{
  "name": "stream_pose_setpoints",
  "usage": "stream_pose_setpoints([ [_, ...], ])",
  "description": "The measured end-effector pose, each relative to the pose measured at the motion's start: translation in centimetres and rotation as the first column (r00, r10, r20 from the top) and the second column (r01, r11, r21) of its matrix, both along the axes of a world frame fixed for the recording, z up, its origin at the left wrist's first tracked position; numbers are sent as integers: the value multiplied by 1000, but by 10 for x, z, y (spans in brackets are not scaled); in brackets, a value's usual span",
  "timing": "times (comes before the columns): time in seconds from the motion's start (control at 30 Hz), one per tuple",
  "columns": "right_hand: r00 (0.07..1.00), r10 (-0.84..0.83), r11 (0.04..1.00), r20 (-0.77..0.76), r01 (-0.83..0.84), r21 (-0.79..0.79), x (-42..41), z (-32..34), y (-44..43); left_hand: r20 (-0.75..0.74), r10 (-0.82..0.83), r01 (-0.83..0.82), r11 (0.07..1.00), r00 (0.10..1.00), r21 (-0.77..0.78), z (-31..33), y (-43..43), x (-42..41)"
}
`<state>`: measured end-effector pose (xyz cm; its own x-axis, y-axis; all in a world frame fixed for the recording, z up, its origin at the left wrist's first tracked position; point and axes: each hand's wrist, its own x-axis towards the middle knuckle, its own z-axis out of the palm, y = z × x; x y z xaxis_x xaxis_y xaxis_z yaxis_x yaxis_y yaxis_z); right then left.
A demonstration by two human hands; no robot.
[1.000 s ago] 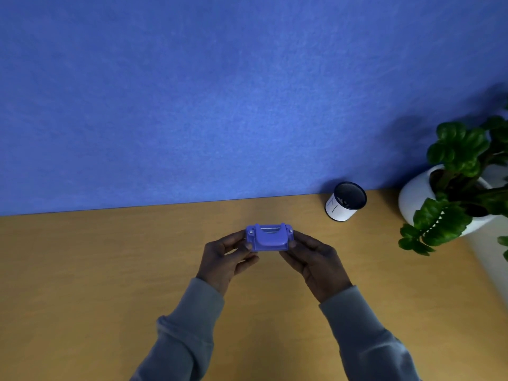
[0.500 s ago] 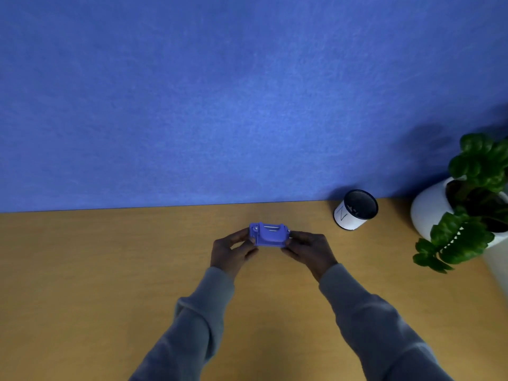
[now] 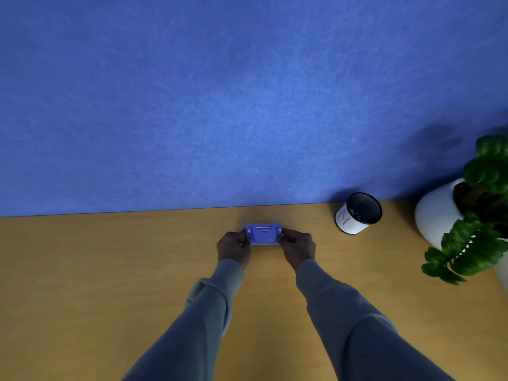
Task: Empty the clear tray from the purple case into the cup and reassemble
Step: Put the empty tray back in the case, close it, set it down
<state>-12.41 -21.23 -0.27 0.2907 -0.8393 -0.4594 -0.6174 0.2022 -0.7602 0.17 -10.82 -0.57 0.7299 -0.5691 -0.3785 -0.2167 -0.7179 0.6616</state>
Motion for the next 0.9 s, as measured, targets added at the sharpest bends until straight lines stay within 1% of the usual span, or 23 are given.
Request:
stream_pose_setpoints([
  [0.1, 999, -31, 999, -43, 30, -37, 5, -7, 1, 28, -74, 73, 996, 997, 55, -6, -5, 0],
  [0.4, 995, -16, 991, -96, 3, -131, 17, -17, -1, 75, -97, 91, 992, 992, 83, -13, -17, 7],
  [0.73, 991, -14, 992, -130, -2, -123, 20, -24, -6, 95, -96, 87, 992, 991, 95, -16, -19, 10],
  [0.9, 989, -66, 993, -134, 52, -102, 21, -25, -6, 114, -120, 108, 989, 986, 104, -19, -17, 9],
])
